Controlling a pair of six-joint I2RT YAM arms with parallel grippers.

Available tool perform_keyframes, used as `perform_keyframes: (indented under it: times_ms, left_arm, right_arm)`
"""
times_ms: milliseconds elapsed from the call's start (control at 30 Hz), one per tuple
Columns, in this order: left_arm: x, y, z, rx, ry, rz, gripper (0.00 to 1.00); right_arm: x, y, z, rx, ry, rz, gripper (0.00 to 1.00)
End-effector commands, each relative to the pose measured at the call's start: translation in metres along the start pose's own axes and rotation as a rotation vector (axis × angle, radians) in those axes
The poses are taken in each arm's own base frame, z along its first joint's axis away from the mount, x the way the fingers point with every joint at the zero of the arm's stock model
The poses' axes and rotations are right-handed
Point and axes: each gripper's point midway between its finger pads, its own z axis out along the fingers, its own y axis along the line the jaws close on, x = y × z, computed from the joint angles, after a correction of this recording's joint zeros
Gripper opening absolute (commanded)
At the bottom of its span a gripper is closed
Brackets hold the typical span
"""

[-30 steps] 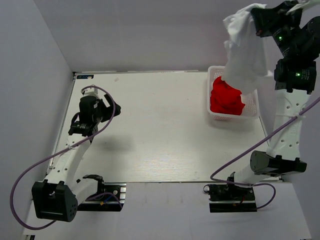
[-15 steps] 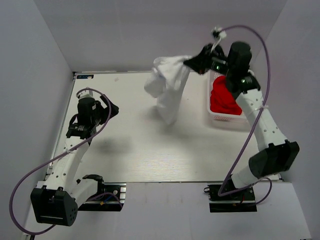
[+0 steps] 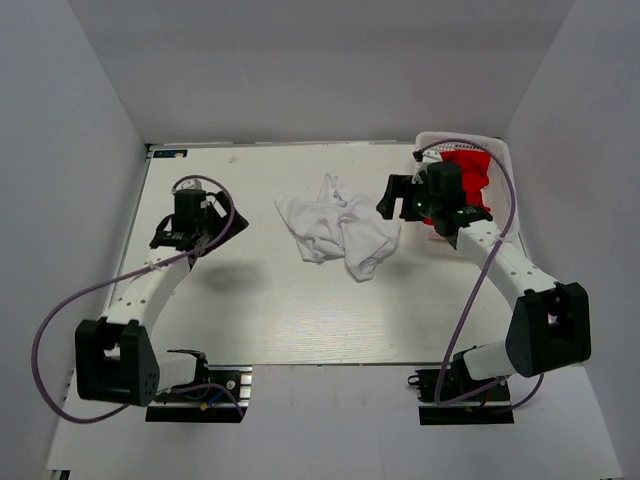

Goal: Fold and stack the t-shirts
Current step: Move the tshirt to the center of the board

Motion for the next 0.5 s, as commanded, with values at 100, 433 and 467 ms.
perform_keyframes:
  times_ms: [100,433,467]
  left_arm:
    - [-0.009,-0.033,0.046,0.090,0.080,0.062,1.00]
    - [0.006,-0.071,0.141,0.076,0.207,0.173,0.93]
    - [0.015,-0.076,0.147,0.075,0.220,0.188,0.93]
  right_arm:
    - [0.032,0.024,0.009,-0.029,0.046,-0.044,0.90]
    - [0.100,0.027,0.023,0.091,0.173,-0.167,0.90]
    - [0.104,0.026,0.024,0.103,0.177,-0.176,0.90]
